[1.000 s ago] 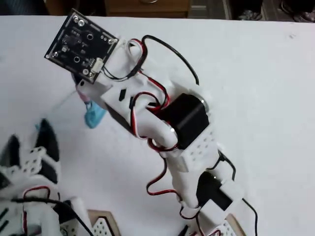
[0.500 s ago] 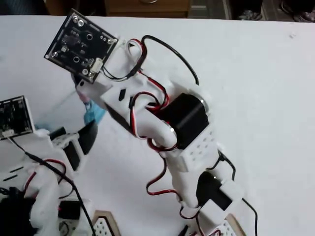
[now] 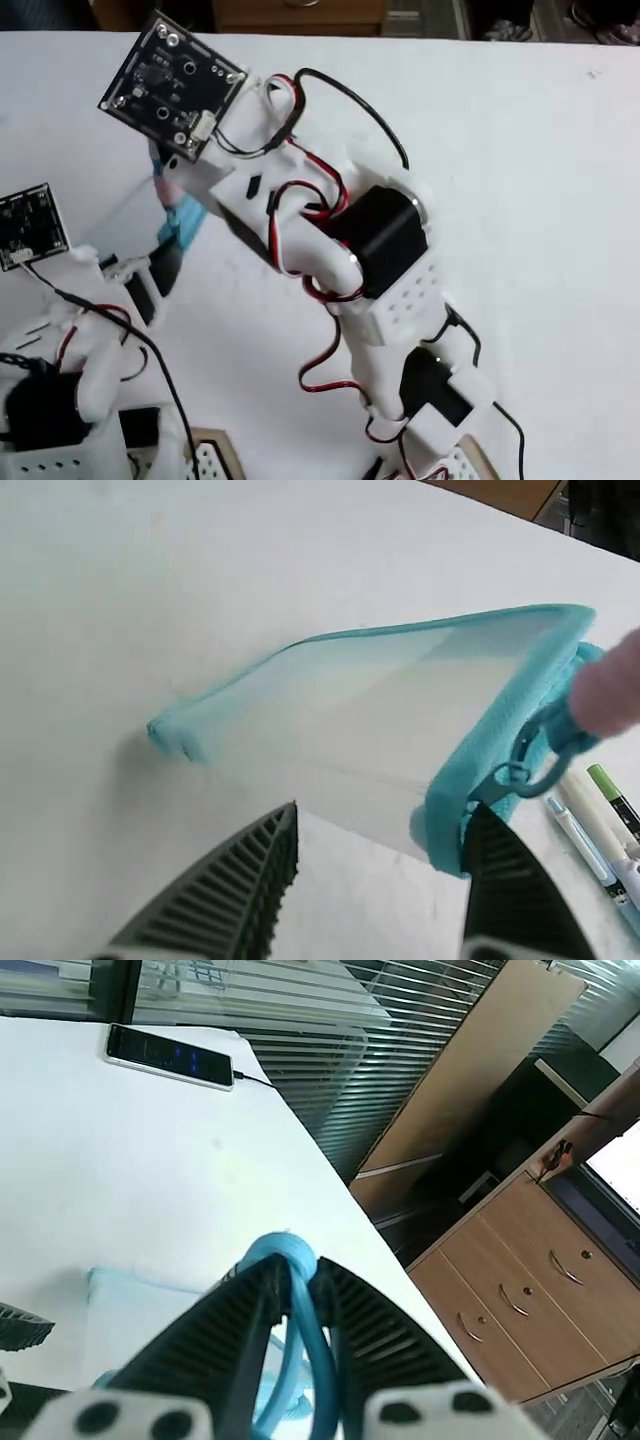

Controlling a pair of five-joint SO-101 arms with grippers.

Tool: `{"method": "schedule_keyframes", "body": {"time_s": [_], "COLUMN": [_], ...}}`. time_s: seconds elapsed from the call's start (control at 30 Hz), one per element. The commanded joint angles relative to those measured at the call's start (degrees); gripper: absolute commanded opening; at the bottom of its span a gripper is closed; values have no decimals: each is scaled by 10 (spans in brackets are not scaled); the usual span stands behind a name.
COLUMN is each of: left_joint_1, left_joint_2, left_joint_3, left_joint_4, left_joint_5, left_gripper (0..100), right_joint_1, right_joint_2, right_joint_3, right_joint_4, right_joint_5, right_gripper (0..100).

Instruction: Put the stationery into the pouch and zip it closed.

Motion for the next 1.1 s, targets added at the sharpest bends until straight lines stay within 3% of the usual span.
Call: {"method": "schedule_keyframes", "body": {"time_s": [0.0,0.13,0.37,0.57,0.8,1.07], "left_joint_1": [-3,-3,-4,-7,17,80], "left_joint_2": [0,-1,-2,-2,0,1], "left_joint_3": [-1,27,77,60,-129,-207], "left_joint_4": [-7,-9,-60,-51,45,147], "left_joint_5": [-4,-4,-58,-60,-29,8], "left_gripper": [271,244,16,25,25,25], "right_joint_1": [6,6,39,100,162,176], "right_joint_2": [-21,-21,-10,12,10,14], "right_joint_3": [-2,-2,-4,-9,-9,-9], "right_joint_4": [-15,-15,-15,-15,-26,-36], "right_joint_5": [-2,-2,-2,-4,-5,-5], "right_gripper": [17,17,17,17,17,17]}}
